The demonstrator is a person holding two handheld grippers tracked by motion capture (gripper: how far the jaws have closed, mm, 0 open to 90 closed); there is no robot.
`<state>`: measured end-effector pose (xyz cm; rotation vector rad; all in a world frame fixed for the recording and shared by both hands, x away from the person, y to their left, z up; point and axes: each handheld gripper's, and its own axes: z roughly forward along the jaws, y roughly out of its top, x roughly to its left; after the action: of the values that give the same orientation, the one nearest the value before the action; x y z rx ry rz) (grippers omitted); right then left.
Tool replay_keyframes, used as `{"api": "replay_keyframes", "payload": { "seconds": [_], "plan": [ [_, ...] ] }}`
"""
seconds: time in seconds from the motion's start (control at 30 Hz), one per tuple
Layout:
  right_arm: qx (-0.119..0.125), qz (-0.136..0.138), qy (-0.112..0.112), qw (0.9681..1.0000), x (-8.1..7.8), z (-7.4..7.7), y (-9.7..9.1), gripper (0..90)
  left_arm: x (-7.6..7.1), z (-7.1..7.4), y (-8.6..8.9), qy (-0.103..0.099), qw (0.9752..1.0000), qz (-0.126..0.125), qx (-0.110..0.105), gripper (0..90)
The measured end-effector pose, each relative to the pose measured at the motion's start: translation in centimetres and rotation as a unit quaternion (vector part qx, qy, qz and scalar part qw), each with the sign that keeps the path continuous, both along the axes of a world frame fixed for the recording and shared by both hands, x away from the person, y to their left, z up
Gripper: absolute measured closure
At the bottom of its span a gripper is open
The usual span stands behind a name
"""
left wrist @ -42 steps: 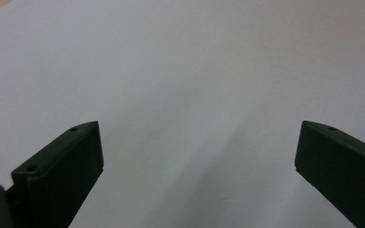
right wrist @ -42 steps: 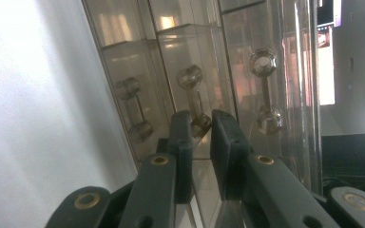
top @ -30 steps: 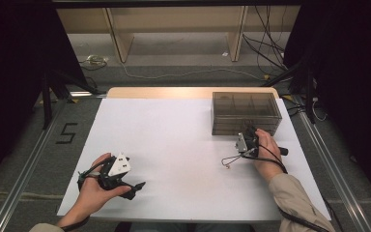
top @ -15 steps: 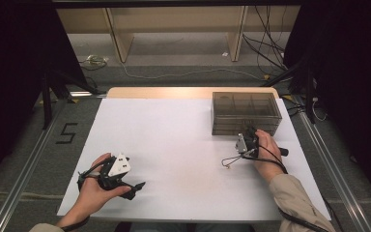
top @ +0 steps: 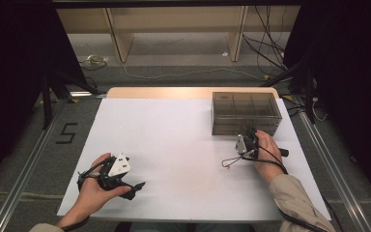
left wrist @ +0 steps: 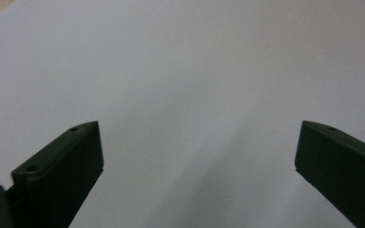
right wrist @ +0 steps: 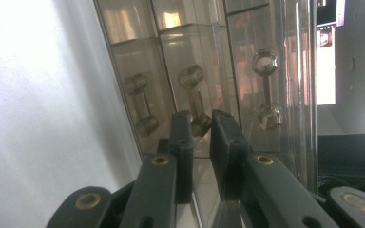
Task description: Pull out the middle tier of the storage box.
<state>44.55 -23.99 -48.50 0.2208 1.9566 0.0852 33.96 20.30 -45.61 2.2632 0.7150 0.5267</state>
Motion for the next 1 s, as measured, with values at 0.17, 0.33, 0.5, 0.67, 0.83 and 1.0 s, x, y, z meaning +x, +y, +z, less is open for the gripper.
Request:
{"api": "replay_keyframes", "payload": {
  "seconds": [0.17,0.33,0.5,0.67,0.83,1.0],
  "plan": [
    [-0.001,-0.001,-0.001,1.0000,-0.08,-0.02,0.02,80.4,-0.01,0.01,0.02,0.000,1.0000,0.001,0.000,2.1],
    [-0.001,-0.002,-0.002,1.0000,-0.16,-0.05,0.05,80.4,-0.02,-0.01,0.01,0.000,1.0000,0.001,-0.001,2.1],
    [-0.007,0.000,-0.002,1.0000,-0.26,-0.01,0.03,80.4,-0.02,0.00,0.01,-0.001,1.0000,0.001,-0.001,2.1],
    [-0.003,-0.003,-0.001,1.0000,-0.40,-0.05,0.08,80.4,-0.04,0.00,0.01,-0.001,1.0000,0.001,0.000,2.0],
    [-0.002,-0.004,0.000,1.0000,-0.61,-0.03,0.08,80.5,-0.05,0.00,0.03,-0.001,1.0000,0.001,0.000,2.0],
    [-0.007,-0.004,0.004,1.0000,-0.94,0.27,-0.18,83.9,-0.03,-0.02,0.01,-0.001,1.0000,0.000,0.001,2.1]
  ]
}}
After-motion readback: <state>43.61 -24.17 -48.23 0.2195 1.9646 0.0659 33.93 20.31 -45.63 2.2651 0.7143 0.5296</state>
